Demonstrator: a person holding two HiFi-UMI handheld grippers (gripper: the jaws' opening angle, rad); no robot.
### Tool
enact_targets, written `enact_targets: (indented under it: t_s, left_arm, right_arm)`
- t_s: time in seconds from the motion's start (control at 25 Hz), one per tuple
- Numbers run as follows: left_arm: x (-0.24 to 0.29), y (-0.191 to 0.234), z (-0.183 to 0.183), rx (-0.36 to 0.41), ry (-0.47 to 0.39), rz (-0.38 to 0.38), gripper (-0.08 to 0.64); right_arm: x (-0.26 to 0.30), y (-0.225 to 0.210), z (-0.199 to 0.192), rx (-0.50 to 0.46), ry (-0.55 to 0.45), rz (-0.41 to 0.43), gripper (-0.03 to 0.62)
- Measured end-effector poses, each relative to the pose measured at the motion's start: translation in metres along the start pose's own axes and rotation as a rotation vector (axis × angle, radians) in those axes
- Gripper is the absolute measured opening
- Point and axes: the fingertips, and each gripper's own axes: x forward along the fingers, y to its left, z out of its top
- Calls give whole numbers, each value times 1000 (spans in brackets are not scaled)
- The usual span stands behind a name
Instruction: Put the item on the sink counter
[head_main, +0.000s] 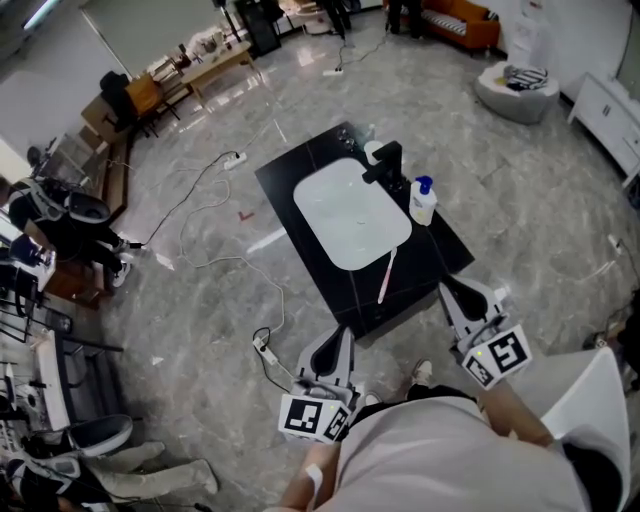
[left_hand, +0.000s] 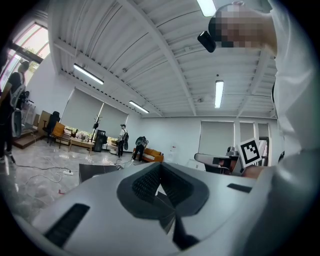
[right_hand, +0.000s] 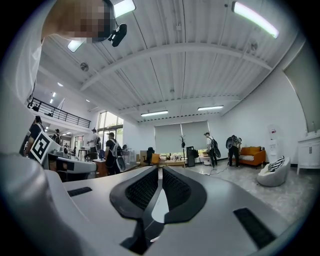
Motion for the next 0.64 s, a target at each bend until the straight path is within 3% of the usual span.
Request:
enact_targets:
  t_s: [0.64]
  left_arm:
    - [1,20,10,5,-32,52,3]
  right_arm:
    - [30,-2,6,-18,-20,37,52]
